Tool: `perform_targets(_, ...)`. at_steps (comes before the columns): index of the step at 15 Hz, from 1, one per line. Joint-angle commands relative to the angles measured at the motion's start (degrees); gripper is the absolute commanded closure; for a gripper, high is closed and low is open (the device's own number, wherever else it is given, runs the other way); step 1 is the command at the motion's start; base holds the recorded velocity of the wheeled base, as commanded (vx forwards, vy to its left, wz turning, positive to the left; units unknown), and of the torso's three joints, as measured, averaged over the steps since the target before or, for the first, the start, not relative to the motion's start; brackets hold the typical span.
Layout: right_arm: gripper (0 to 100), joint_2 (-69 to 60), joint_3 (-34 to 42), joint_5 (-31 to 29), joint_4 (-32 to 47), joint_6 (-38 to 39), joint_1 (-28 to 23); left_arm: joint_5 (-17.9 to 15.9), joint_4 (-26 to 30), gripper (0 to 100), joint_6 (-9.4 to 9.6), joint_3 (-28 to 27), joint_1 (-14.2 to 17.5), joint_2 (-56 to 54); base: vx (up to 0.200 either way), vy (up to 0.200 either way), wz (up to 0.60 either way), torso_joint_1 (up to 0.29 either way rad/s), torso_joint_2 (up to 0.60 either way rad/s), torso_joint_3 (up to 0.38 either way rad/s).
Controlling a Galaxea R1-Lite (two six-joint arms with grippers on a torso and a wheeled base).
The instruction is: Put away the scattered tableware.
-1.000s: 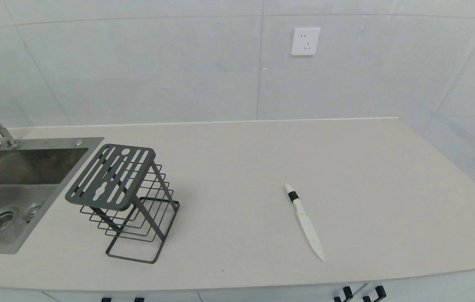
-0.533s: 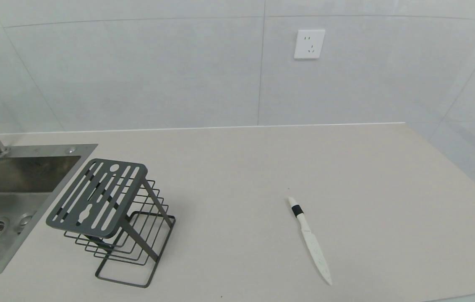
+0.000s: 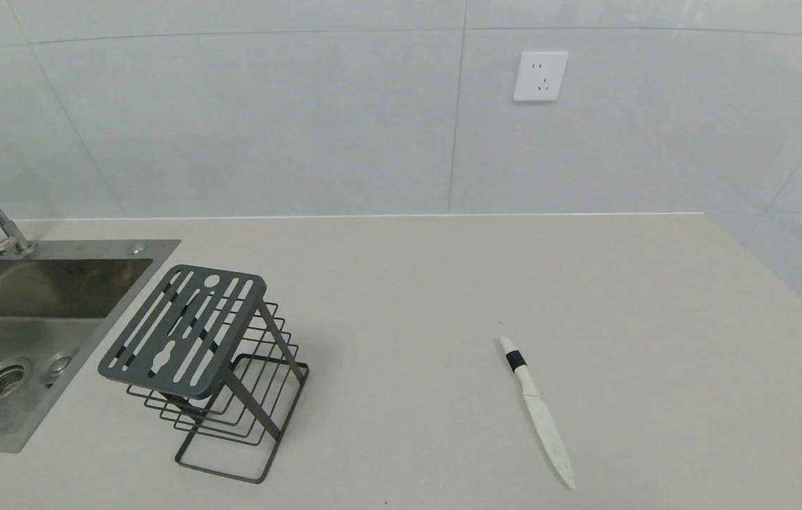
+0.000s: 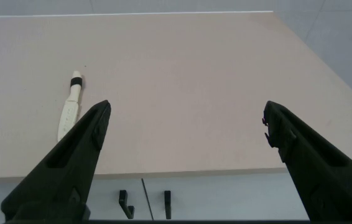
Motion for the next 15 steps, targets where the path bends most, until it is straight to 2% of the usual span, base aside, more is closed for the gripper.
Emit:
perform_targets(1, 0, -0.01, 0.0, 0.01, 0.0, -0.02, 0.01, 0.03, -0.01, 0, -0.02, 0.01, 0.01, 0.08, 0.0, 0.0, 0.0, 0.0, 0.0, 0.0)
perform_targets(5, 0, -0.01, 0.0, -0.08, 0.0, -0.11, 0.01, 0.03, -0.01, 0, -0.02, 0.01, 0.01, 0.08, 0.0, 0.0, 0.0, 0.009, -0.01, -0.01)
perform_targets(8, 0, -0.01, 0.0, -0.08, 0.0, -0.11, 0.01, -0.14, 0.08, 0, 0.24, 0.01, 0.01, 0.08, 0.0, 0.0, 0.0, 0.134, -0.32, -0.167)
perform_targets(10, 0, -0.01, 0.0, -0.08, 0.0, -0.11, 0.01, -0.23, 0.08, 0, 0.68, 0.01, 0.01, 0.08, 0.0, 0.0, 0.0, 0.032, -0.07, -0.034)
perform_targets(11, 0, -0.01, 0.0, 0.1, -0.09, -0.55, 0.01, -0.32, -0.01, 0, 0.33, 0.01, 0.01, 0.08, 0.0, 0.0, 0.0, 0.0, 0.0, 0.0)
perform_targets(15, 0, -0.01, 0.0, 2.56, -0.26, -3.54, 0.01, -0.5, -0.01, 0, 0.77, 0.01, 0.01, 0.08, 0.0, 0.0, 0.0, 0.0, 0.0, 0.0)
